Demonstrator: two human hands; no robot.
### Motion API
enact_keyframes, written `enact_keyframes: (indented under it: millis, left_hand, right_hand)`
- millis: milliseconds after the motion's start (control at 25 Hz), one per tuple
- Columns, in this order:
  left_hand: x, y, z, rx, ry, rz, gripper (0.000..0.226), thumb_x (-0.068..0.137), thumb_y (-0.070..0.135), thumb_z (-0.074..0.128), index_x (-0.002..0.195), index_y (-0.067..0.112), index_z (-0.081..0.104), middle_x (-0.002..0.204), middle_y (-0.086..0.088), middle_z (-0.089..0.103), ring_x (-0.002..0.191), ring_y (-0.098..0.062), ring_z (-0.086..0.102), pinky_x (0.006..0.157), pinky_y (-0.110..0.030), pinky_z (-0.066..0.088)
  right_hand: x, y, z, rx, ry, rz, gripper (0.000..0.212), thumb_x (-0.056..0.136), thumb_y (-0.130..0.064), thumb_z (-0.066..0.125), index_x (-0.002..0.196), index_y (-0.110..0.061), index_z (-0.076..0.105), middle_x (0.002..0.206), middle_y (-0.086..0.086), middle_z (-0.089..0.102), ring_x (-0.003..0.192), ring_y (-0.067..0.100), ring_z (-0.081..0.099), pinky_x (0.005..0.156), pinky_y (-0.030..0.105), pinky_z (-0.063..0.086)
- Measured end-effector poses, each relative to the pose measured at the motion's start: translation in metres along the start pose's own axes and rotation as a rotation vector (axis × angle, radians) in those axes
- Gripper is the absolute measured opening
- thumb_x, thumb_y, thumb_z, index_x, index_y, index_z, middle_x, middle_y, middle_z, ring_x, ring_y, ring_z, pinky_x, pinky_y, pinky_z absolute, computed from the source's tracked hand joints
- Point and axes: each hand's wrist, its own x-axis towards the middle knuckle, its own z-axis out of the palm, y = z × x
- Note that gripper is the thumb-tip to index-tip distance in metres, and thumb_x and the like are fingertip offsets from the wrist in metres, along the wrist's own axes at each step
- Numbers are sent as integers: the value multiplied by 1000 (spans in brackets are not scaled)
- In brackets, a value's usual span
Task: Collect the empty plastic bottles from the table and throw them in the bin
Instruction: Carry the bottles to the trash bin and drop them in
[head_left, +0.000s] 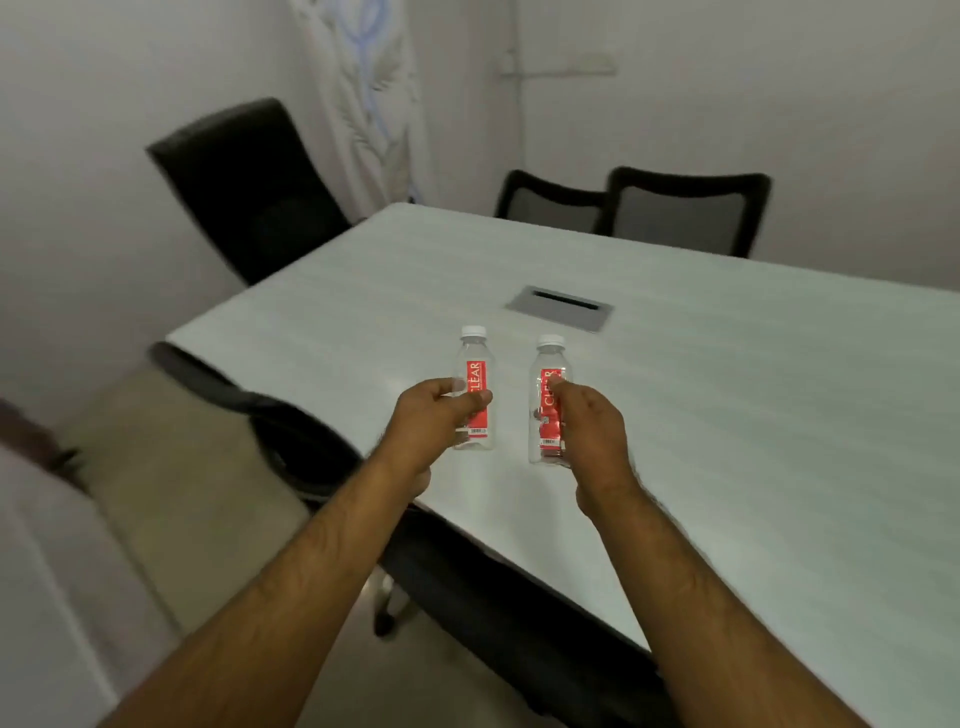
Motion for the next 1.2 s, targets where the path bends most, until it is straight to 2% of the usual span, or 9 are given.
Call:
enact_keyframes:
  millis: [120,240,360,480,600,760,880,1080,1200]
  left_hand:
    - [3,13,-116,-98,168,53,36,83,17,75,116,6,67,105,-12,74,87,-21,73,71,-34,60]
    - [15,16,-218,-152,305,56,44,81,21,78,122,13,63,110,-9,74,90,-23,75,76,-42,62]
    - [31,18,-325,-181,425,91,39,83,22,75,120,15,63,106,-6,74,86,-19,74,66,-32,59]
    - [45,19,-412,-197,511,101,37,85,21,72,120,14,63,103,-4,73,87,-18,72,68,-32,56]
    - [67,16,-479,-238,582,103,35,87,20,70,121,13,63,103,-4,73,86,-17,72,65,-29,56]
    - [111,8,-553,-257,709,98,36,90,23,67,124,12,60,106,-5,72,89,-18,72,62,-24,56]
    - [149,4,-598,-259,748,97,39,90,23,67,126,13,59,109,-5,70,92,-18,71,65,-25,56]
    - [225,13,-677,-242,795,50,43,90,25,67,130,13,56,118,-8,68,101,-23,68,83,-35,57]
    - [279,15,-736,-276,803,44,47,88,25,69,132,14,54,120,-8,66,100,-21,68,81,-35,58]
  right_hand:
    - [-3,-14,122,-38,-187,-35,16,97,-40,57,89,-27,63,89,-3,70,77,12,68,61,24,51]
    - [1,-13,232,-58,-315,-68,20,96,-39,60,97,-21,67,88,-2,72,71,8,70,56,21,53]
    - [5,-3,353,-70,-402,-85,29,96,-39,60,114,-17,66,96,-1,72,77,10,71,52,17,53]
    - [2,6,454,-70,-467,-90,30,96,-40,58,118,-21,63,96,-7,71,79,10,71,51,14,52]
    - [3,15,537,-101,-539,-102,31,96,-39,59,120,-20,62,97,-6,72,79,11,72,54,15,53]
    - [27,28,643,-161,-634,-110,37,96,-41,57,125,-19,61,109,0,72,86,12,73,65,21,58]
    - [55,37,707,-162,-694,-96,37,97,-42,56,126,-20,60,105,-4,70,84,10,71,66,23,57]
    - [109,40,810,-163,-766,-59,38,97,-40,56,126,-16,59,101,-4,70,81,9,71,58,19,54]
    - [145,47,875,-175,-766,-32,34,97,-39,57,123,-16,60,99,-2,71,78,8,71,54,16,52]
